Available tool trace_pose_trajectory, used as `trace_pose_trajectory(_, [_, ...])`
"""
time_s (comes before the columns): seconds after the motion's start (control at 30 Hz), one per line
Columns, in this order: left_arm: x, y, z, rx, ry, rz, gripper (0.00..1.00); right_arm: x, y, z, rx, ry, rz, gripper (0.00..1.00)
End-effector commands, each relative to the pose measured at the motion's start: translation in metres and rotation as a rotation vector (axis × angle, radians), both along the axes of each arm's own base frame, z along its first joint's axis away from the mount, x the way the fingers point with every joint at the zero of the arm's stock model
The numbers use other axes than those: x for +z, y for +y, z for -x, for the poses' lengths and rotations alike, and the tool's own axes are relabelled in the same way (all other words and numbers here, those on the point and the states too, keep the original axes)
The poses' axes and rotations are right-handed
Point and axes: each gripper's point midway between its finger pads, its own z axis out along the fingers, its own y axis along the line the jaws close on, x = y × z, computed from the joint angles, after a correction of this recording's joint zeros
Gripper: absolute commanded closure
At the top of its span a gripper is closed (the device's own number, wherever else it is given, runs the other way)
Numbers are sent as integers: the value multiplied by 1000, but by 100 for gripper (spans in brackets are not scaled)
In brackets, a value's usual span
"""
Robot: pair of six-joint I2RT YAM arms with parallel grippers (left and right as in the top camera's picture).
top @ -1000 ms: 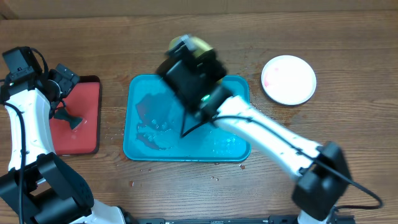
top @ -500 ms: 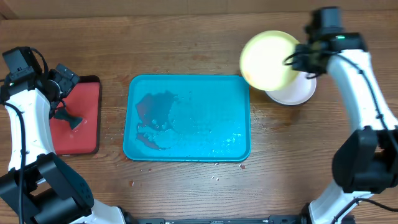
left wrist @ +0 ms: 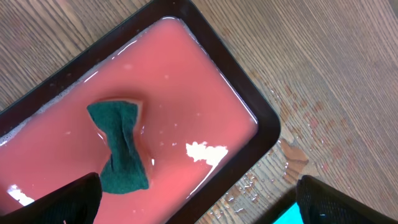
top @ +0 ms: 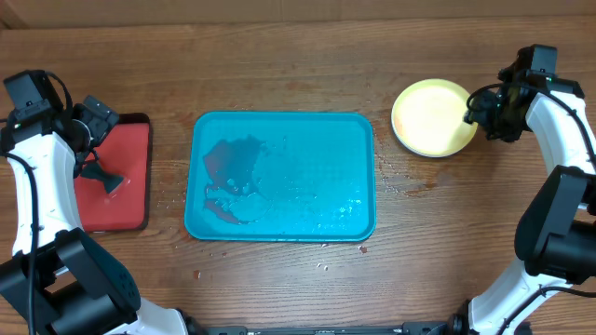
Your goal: Clean dirty plates on tray and stack at the side
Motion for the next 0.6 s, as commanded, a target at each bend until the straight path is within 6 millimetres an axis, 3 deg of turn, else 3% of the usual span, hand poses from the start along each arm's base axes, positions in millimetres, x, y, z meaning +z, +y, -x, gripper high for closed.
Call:
trace_pose_trajectory(0.0, [7, -2, -4, -20, -16, -8, 0, -3, 15, 7, 2, 28, -78, 0])
trace_pose_trajectory(0.13, [7, -3, -4, -21, -16, -8, 0, 7, 30, 16, 40, 34, -150, 0])
trace_pose_trajectory(0.27, [7, -2, -4, -20, -16, -8, 0, 41, 45, 34, 112, 16, -174, 0])
trace_pose_trajectory(0.43, [7, -3, -4, -21, -16, -8, 0, 87, 67, 71, 252, -14, -128, 0])
trace_pose_trajectory(0.57, [7, -2, -4, -20, -16, -8, 0, 113, 93, 102, 330, -50, -114, 0])
